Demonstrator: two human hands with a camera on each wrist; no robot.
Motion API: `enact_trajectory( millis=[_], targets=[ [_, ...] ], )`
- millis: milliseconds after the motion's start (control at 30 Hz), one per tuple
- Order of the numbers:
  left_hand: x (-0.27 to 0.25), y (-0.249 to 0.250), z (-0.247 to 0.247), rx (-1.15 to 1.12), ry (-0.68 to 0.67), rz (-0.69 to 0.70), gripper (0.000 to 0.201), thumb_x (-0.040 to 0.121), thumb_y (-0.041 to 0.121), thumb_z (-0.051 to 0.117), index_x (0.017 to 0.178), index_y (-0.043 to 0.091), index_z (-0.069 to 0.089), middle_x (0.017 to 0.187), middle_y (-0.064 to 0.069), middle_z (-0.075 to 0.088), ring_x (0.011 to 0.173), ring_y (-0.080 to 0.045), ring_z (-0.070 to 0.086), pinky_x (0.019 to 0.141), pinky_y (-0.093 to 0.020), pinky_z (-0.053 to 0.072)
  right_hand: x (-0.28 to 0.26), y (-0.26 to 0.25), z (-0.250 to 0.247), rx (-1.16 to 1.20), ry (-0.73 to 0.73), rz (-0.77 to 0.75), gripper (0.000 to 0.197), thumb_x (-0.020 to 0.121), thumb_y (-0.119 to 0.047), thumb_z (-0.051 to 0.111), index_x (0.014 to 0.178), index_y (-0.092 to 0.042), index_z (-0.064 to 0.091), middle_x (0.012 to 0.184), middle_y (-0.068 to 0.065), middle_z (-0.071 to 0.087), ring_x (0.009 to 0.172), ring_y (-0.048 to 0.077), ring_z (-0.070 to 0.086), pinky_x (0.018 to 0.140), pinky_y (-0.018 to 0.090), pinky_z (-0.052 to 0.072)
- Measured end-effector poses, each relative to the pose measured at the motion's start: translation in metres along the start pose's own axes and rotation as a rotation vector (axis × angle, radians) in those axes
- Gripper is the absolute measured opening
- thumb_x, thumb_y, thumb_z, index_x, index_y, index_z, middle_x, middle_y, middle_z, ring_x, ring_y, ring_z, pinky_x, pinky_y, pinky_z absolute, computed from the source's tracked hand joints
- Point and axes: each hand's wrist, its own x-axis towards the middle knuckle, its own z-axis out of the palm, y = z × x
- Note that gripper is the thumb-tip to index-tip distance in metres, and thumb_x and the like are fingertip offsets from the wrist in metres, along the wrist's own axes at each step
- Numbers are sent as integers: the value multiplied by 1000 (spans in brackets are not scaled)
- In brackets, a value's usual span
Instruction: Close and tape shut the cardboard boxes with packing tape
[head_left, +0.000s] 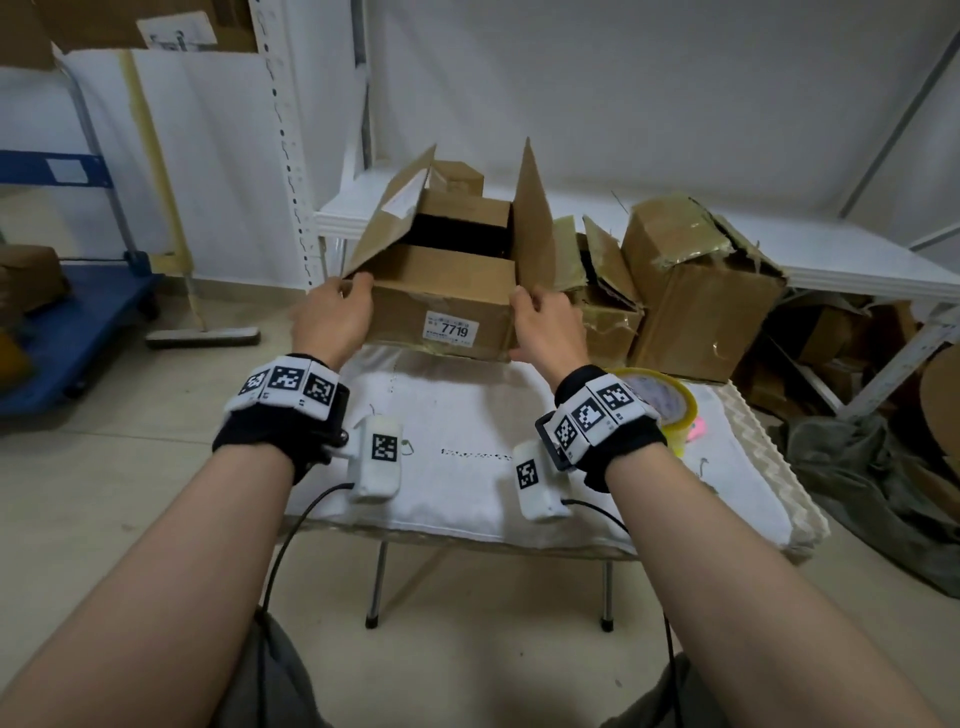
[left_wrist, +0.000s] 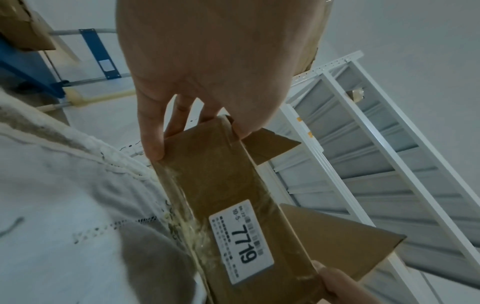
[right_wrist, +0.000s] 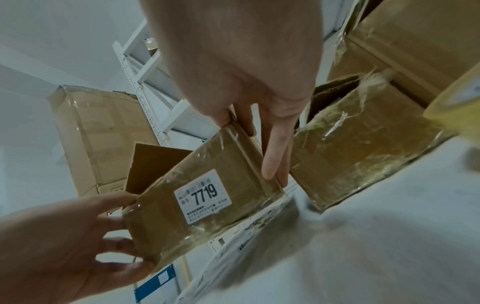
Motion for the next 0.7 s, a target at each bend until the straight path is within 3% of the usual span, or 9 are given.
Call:
enact_trajectory(
  millis=[100, 167, 300, 367, 433, 500, 600, 700],
  targets=[
    [11, -5, 11, -90, -8, -24, 66, 83, 63, 49, 130, 16, 53, 125, -7, 59, 112, -28, 59, 100, -49, 51, 6, -7, 8, -30, -4, -24, 54, 98, -45, 38, 147, -24, 50, 132, 12, 64, 116, 38, 63, 98, 54, 52],
    [15, -8, 19, -119, -31, -47, 75, 76, 62, 60, 134, 15, 49, 129, -6, 57, 117, -26, 57, 104, -47, 48, 14, -7, 12, -60, -31, -32, 52, 104, -36, 38, 155, -25, 38, 142, 10, 58, 126, 34, 57, 105, 52, 48],
    [21, -26, 35, -169, -186, -111, 66, 88, 38, 70, 141, 13, 40, 129, -3, 58, 117, -22, 57, 103, -38, 46, 24, 7, 17, -150, -180, 88, 53, 102, -17, 46, 154, -13, 36, 147, 16, 49, 132, 36, 50, 112, 46, 43],
    [24, -36, 37, -124, -243, -140, 78, 83, 43, 74, 145, 14, 36, 137, -5, 55, 124, -26, 53, 99, -39, 45, 25, 12, 17, -203, -239, 141, 52, 101, -18, 49, 151, -8, 37, 147, 17, 48, 133, 35, 49, 112, 40, 42],
    [28, -43, 36, -69, -273, -151, 87, 72, 52, 74, 144, 18, 42, 139, -3, 57, 126, -27, 52, 94, -37, 43, 25, 14, 15, -213, -260, 143, 52, 99, -21, 52, 149, -9, 39, 144, 17, 50, 131, 34, 51, 110, 43, 44],
    [36, -50, 35, -11, -280, -143, 80, 71, 53, 73, 140, 21, 49, 134, -2, 61, 124, -26, 53, 97, -36, 43, 26, 16, 11, -197, -268, 154, 50, 97, -24, 55, 144, -10, 42, 139, 16, 54, 124, 34, 56, 101, 46, 53],
    [38, -54, 35, 84, -264, -151, 93, 62, 60, 75, 141, 23, 45, 135, 0, 59, 125, -25, 53, 106, -44, 43, 21, 21, 2, -192, -281, 198, 31, 96, -25, 58, 123, -10, 51, 123, 12, 58, 106, 29, 60, 81, 39, 59],
    [37, -59, 37, 128, -242, -147, 88, 77, 50, 75, 148, 14, 36, 145, -6, 49, 131, -29, 47, 109, -47, 40, 15, 27, -12, -231, -269, 165, 8, 96, -21, 58, 94, -13, 55, 97, 11, 58, 85, 26, 56, 84, 43, 58]
  ],
)
